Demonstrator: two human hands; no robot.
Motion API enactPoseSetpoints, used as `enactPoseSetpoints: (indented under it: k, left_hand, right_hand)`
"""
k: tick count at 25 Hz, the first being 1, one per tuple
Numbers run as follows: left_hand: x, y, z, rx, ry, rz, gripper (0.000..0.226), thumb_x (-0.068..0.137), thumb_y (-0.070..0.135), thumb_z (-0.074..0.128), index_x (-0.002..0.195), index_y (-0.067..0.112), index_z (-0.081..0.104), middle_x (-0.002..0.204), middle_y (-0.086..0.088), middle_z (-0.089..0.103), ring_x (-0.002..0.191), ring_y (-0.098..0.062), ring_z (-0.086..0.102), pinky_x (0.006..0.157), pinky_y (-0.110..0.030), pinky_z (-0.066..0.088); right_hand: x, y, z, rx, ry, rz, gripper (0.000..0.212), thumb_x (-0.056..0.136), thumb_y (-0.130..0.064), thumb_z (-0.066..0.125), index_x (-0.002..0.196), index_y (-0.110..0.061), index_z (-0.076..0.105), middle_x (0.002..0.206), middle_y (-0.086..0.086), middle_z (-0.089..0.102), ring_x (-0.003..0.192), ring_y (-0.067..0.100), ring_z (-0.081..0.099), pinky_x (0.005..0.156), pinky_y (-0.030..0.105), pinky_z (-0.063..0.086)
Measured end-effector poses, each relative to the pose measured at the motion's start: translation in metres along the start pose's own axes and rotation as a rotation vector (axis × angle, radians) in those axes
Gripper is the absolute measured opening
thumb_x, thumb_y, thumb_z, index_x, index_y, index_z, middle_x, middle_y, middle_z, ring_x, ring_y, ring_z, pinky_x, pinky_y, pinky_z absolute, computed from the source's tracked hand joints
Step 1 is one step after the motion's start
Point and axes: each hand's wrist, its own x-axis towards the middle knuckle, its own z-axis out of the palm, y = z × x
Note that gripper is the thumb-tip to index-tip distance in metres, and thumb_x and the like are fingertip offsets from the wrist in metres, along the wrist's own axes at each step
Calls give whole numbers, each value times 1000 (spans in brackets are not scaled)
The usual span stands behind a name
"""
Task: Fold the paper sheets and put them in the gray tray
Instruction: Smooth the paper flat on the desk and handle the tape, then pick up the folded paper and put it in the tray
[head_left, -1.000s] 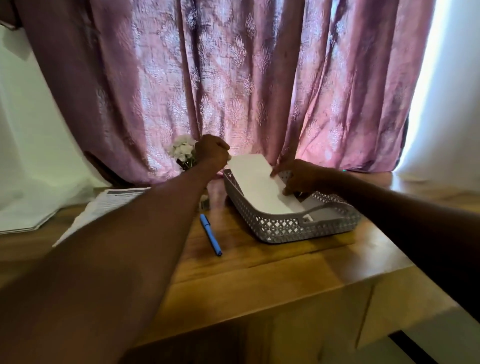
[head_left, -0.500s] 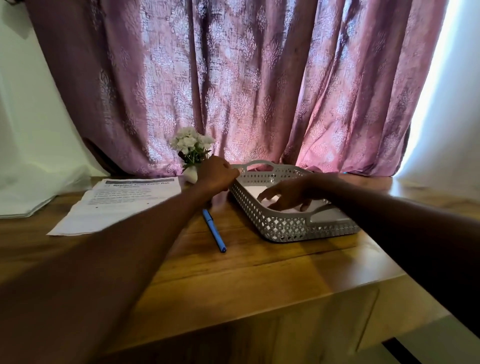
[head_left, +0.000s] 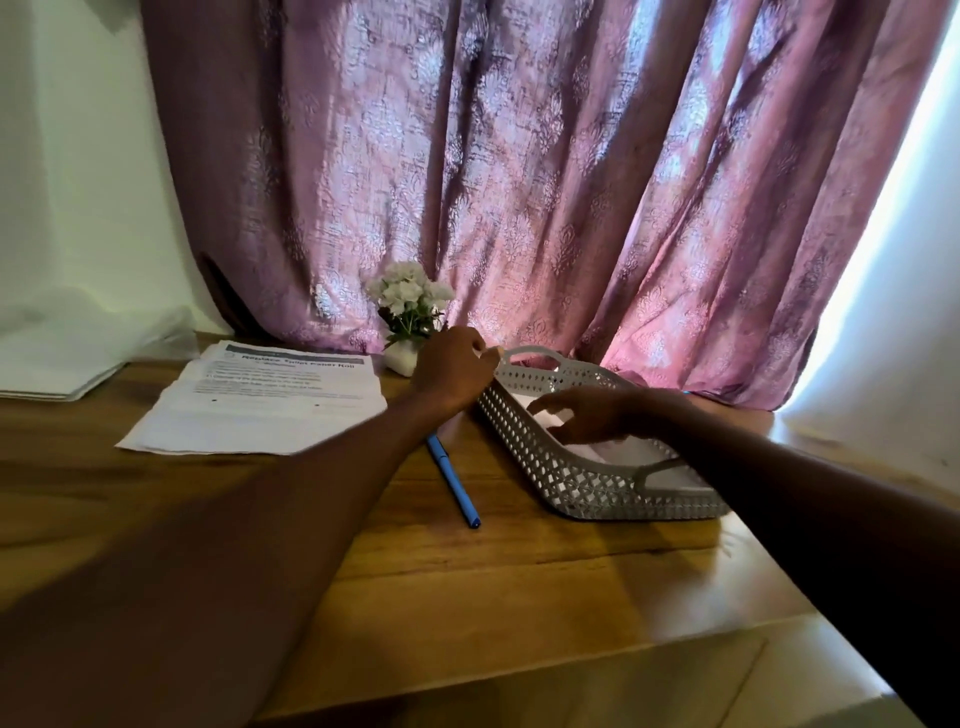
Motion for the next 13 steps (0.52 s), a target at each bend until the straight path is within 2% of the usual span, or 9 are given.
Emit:
enactPoseSetpoints:
  k: [1, 3, 5, 7, 9, 11, 12, 13]
  left_hand:
    - [-1, 4, -6, 9, 38, 8, 26, 97, 34, 67, 99, 10, 77, 99, -4, 75, 91, -20, 68, 73, -33, 50]
    - [-6, 8, -23, 6, 72, 29, 26, 99, 33, 63, 95, 12, 76, 95, -6, 76, 90, -24, 70, 76, -37, 55]
    - [-15, 8, -48, 68, 73, 70, 30, 99, 35, 60, 79, 16, 71, 83, -3, 73, 85, -26, 70, 70, -35, 54]
    - [-24, -5, -83, 265, 69, 130, 36, 97, 40, 58, 68, 19, 60, 77, -5, 70, 81, -29, 69, 65, -34, 48]
    - [-36, -30, -127, 461, 65, 165, 34, 98, 41, 58, 75, 17, 67, 83, -7, 73, 83, -29, 68, 67, -35, 48]
    - [-46, -69, -173, 516, 126, 122, 25, 99, 37, 59, 95, 18, 74, 94, -7, 75, 90, -29, 70, 73, -35, 52]
    - [-52, -84, -190, 498, 164, 59, 24, 99, 36, 60, 108, 18, 73, 103, -7, 76, 96, -30, 70, 79, -37, 55]
    - [-55, -94, -203, 474, 195, -19, 27, 99, 35, 61, 116, 16, 69, 111, -8, 75, 101, -32, 69, 84, -39, 56]
  right_hand:
    - [-3, -4, -3, -17, 174, -26, 41, 96, -40, 66, 136, -29, 62, 140, 1, 62, 102, 15, 65, 80, 31, 54]
    - [-11, -23, -12, 28, 583, -30, 16, 96, -33, 66, 104, -22, 75, 100, -2, 76, 89, 17, 73, 68, 27, 55]
    - [-15, -58, -22, 133, 901, -38, 20, 94, -34, 61, 91, -22, 76, 87, -3, 77, 77, 18, 71, 67, 31, 56]
    - [-18, -102, -24, 240, 1055, -107, 27, 89, -40, 55, 91, -23, 76, 85, -3, 78, 78, 21, 71, 72, 35, 58]
    - [-15, -151, -7, 347, 1031, -203, 29, 90, -41, 54, 88, -21, 75, 80, -3, 76, 76, 20, 71, 69, 33, 56]
    - [-4, -200, 11, 406, 850, -302, 32, 96, -40, 51, 80, -20, 71, 76, -4, 72, 77, 21, 71, 64, 29, 51]
    - [5, -219, 21, 389, 729, -327, 34, 100, -41, 48, 83, -23, 70, 83, -2, 73, 84, 24, 71, 70, 30, 52]
    - [15, -236, 28, 330, 614, -333, 34, 103, -45, 44, 97, -26, 71, 100, 2, 75, 98, 27, 70, 82, 36, 53]
